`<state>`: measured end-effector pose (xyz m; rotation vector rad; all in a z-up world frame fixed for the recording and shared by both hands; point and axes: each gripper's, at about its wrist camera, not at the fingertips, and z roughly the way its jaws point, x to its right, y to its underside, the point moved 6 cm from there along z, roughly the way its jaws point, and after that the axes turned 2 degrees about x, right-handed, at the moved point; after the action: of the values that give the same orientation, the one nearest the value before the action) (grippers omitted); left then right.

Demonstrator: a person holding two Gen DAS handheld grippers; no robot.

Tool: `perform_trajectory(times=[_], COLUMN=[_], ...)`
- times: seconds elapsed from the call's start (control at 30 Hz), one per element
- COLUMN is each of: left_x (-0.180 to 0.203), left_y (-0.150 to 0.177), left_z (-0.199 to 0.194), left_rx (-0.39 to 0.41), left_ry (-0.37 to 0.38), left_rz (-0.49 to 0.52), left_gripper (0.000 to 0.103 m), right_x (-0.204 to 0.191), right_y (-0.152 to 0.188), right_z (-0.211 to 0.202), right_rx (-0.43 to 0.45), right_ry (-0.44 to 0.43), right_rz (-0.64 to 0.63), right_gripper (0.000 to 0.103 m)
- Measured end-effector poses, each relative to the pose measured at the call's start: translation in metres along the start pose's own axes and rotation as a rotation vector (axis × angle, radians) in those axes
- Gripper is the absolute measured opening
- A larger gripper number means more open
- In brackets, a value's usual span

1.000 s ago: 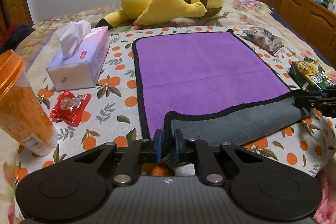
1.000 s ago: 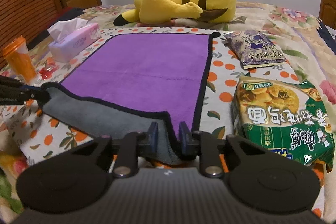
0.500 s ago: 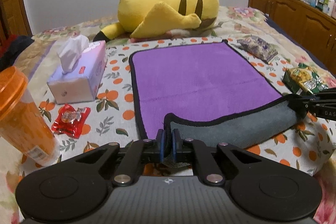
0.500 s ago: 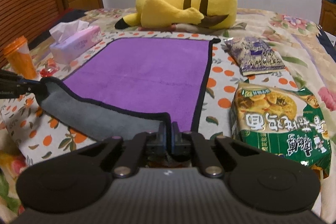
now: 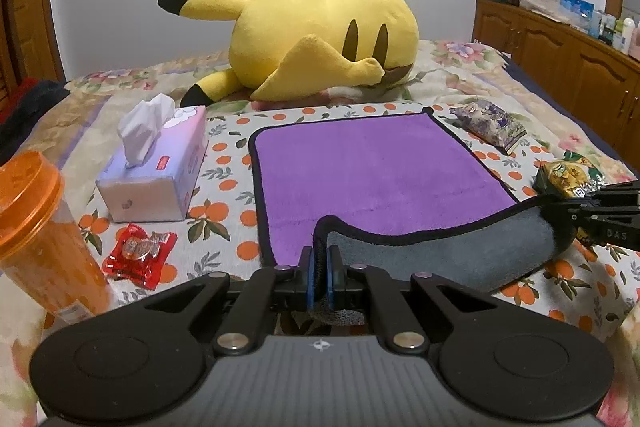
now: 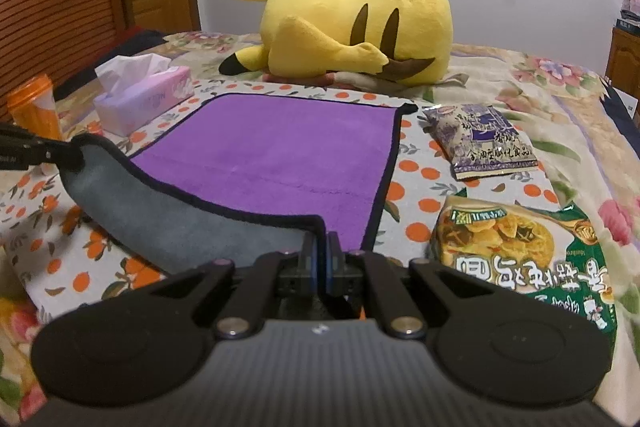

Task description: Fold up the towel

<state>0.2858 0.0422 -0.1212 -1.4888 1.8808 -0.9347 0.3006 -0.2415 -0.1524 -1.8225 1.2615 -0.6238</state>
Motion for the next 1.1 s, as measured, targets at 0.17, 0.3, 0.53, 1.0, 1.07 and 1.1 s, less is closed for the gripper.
perform_trajectory(times=[0.17, 0.3, 0.53, 1.0, 1.07, 1.1], left_x=[0.000, 0.000, -0.001, -0.001, 0.001, 0.002], left_y=[-0.006, -0.006, -0.007, -0.028, -0.032, -0.035], left_z=[0.001, 0.007, 0.018, 0.007, 0.006, 0.006], left_rx=[0.019, 0.023, 0.019, 0.092, 0.100, 0.104], left_ry=[0.006, -0.001, -0.002, -0.014, -0.017, -0.014], left_rz=[0.000, 0.018, 0.028, -0.009, -0.008, -0.006], left_gripper=[0.006, 0.006, 0.006, 0.006, 0.006, 0.006], right_x=[0.002, 0.002, 0.002, 0.004, 0.005, 0.005], right_y=[-0.006, -0.008, -0.008, -0.028, -0.033, -0.035], right_z=[0.000, 0.006, 0.014, 0.014, 0.012, 0.012], right_rx=[0.026, 0.031, 0.023, 0.080, 0.093, 0.098], right_ry=[0.002, 0.010, 0.013, 0.015, 0.016, 0.016], right_rz=[-0.012, -0.039, -0.072, -0.079, -0.082, -0.083], right_gripper=[0.004, 0.004, 0.004, 0.004, 0.004, 0.004])
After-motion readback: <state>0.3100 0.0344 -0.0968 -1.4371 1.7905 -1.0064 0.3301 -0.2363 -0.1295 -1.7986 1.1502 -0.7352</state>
